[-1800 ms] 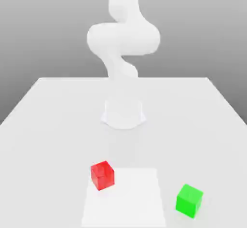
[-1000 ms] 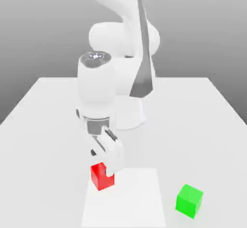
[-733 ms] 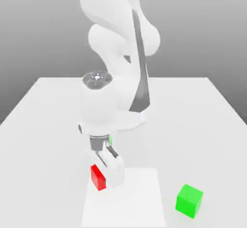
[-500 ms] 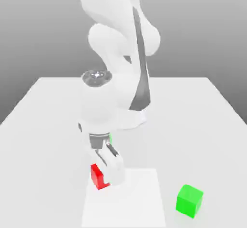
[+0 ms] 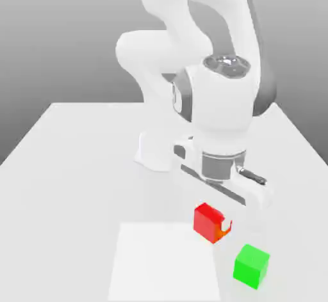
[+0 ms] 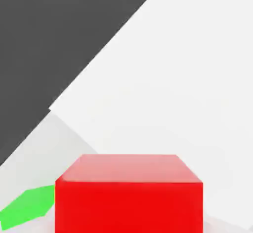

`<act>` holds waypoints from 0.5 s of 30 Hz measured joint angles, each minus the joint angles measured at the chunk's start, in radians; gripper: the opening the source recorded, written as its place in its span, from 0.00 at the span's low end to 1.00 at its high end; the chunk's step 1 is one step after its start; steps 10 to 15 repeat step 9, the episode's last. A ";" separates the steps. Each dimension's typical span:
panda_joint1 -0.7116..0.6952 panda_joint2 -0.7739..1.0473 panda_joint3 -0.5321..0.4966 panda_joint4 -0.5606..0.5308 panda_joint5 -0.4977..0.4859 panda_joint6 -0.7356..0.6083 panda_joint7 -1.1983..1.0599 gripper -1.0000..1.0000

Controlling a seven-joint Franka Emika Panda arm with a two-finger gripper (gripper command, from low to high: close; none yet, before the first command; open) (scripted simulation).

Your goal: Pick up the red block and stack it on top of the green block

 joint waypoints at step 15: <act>0.055 0.170 -0.060 0.034 -0.124 0.129 0.109 1.00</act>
